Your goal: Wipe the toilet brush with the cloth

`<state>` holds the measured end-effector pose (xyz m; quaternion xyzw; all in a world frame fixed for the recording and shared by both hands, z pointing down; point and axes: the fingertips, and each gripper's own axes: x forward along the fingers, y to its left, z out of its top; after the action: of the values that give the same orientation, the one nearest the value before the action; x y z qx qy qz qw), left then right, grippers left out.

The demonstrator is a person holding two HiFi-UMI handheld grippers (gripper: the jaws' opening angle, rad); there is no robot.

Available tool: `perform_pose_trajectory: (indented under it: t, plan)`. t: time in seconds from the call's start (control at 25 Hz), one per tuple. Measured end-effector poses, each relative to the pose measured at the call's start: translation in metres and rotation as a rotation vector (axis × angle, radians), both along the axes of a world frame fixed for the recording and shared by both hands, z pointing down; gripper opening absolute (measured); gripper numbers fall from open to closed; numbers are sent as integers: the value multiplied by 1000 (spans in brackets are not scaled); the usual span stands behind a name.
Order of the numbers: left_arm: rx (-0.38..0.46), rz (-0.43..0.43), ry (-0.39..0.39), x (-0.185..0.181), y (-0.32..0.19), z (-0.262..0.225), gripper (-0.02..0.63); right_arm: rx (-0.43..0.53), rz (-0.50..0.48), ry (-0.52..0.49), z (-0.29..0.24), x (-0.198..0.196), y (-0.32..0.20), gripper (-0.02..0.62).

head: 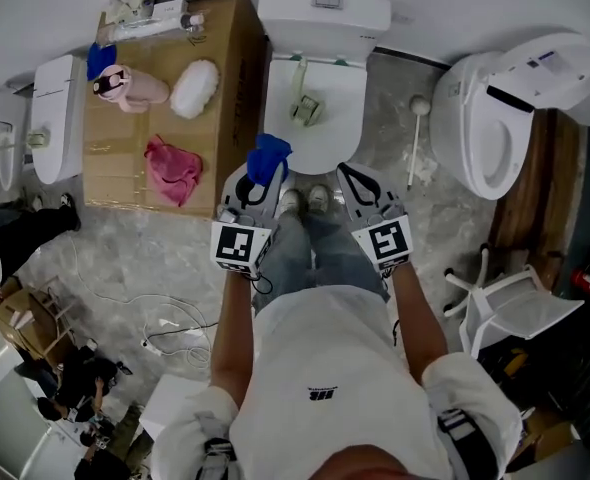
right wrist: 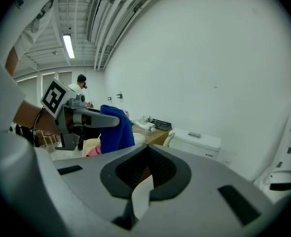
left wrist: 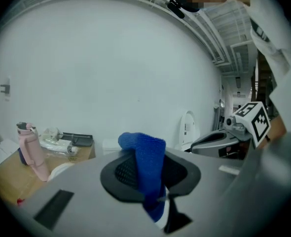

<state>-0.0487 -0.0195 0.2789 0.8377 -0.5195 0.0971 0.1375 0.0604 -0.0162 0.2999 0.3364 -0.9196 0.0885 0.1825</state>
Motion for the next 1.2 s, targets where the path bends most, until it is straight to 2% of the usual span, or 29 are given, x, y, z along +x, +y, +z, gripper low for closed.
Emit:
perform_pose_trajectory:
  t: [0.24, 0.56, 0.96, 1.2]
  plan:
    - [-27, 33, 9, -1, -18, 26, 62, -7, -5, 24, 34, -8, -15, -5]
    - [-79, 62, 44, -4, -48, 71, 54, -21, 20, 7, 65, -20, -47, -5]
    - [-100, 128, -29, -2, -83, 148, 63, -51, 40, 46, 139, -27, -88, -5]
    - [-118, 111, -1, 4, -95, 185, 66, -84, 63, 71, 192, -19, -99, -5]
